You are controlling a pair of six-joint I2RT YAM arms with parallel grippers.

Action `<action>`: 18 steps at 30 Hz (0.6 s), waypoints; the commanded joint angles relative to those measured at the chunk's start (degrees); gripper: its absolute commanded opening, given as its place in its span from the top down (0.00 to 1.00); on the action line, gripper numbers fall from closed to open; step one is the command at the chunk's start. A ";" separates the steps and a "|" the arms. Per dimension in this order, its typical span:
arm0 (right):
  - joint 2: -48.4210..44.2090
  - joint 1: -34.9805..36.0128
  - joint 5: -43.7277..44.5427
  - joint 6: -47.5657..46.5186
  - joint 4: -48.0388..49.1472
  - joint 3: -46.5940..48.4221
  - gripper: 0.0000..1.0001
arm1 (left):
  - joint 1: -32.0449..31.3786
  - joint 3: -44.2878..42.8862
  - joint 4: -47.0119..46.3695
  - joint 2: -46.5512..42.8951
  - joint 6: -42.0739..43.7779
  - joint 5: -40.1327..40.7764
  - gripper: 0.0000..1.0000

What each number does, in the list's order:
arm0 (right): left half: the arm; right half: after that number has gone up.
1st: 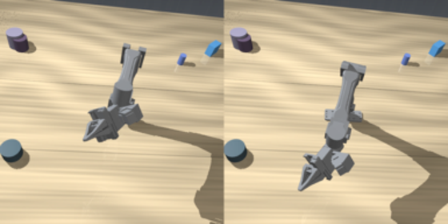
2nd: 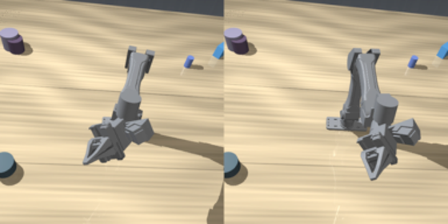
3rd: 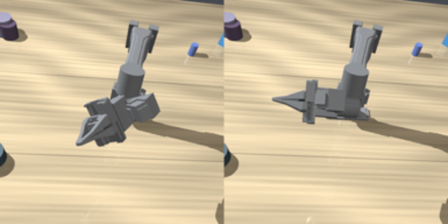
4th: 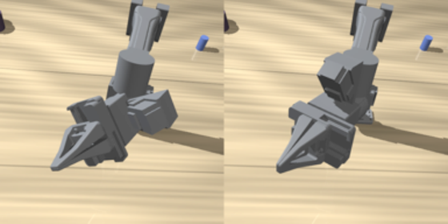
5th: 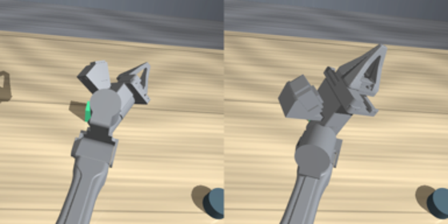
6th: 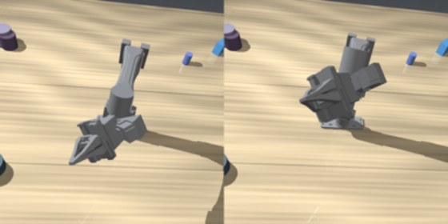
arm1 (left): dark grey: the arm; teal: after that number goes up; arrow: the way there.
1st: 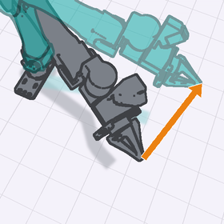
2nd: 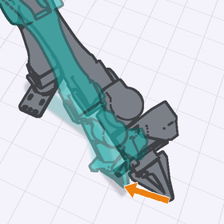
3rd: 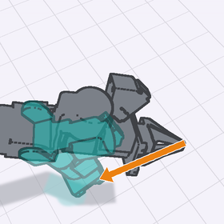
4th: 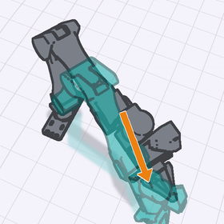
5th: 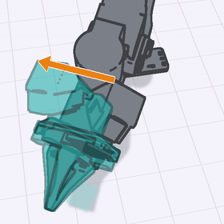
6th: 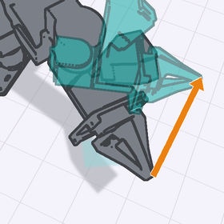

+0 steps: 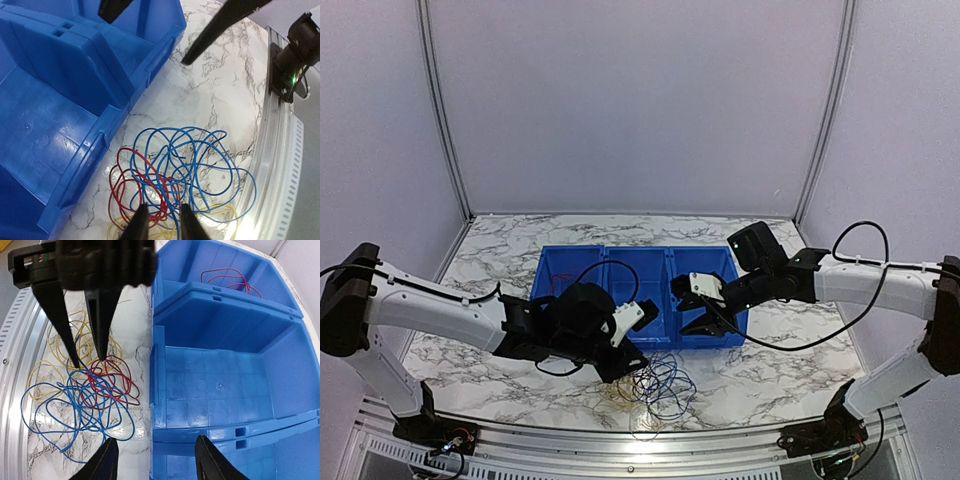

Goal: Untangle the cables

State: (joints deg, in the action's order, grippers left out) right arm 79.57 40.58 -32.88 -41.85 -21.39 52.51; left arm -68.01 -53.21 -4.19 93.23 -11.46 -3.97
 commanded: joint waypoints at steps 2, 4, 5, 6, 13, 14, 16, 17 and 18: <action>-0.12 -0.27 -0.55 0.36 1.24 -0.22 0.47 | -0.28 -1.43 2.51 -1.76 -1.43 0.17 0.67; -0.12 -0.27 -0.53 0.36 1.26 -0.25 0.47 | -0.28 -1.21 2.71 -0.94 -1.86 0.34 0.67; -0.10 -0.31 -0.54 0.36 1.26 -0.30 0.47 | -0.28 -1.24 2.89 -0.40 -2.10 0.44 0.68; -0.11 -0.28 -0.56 0.31 1.26 -0.36 0.47 | -0.28 -1.40 3.13 0.09 -2.24 0.33 0.68; -0.28 -0.26 -0.51 0.27 1.27 -0.41 0.47 | -0.28 -3.22 6.27 2.91 -2.52 -1.16 0.71; -0.29 -0.25 -0.51 0.26 1.30 -0.44 0.47 | -0.28 -3.51 6.65 3.12 -2.45 -1.56 0.74; -0.29 -0.31 -0.53 0.27 1.35 -0.40 0.47 | -0.28 -4.01 7.24 3.22 -2.17 -2.19 0.81; -0.29 -0.24 -0.52 0.27 1.35 -0.43 0.47 | -0.28 -4.20 7.47 3.04 -2.03 -2.15 0.86; -0.29 -0.29 -0.59 0.28 1.35 -0.43 0.47 | -0.28 -4.26 7.64 2.65 -1.95 -1.85 0.90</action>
State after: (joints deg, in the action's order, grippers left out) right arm 79.57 40.58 -32.88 -41.87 -21.21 52.21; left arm -68.01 -55.37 0.78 95.92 -13.65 -4.97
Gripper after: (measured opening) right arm 0.528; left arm 0.159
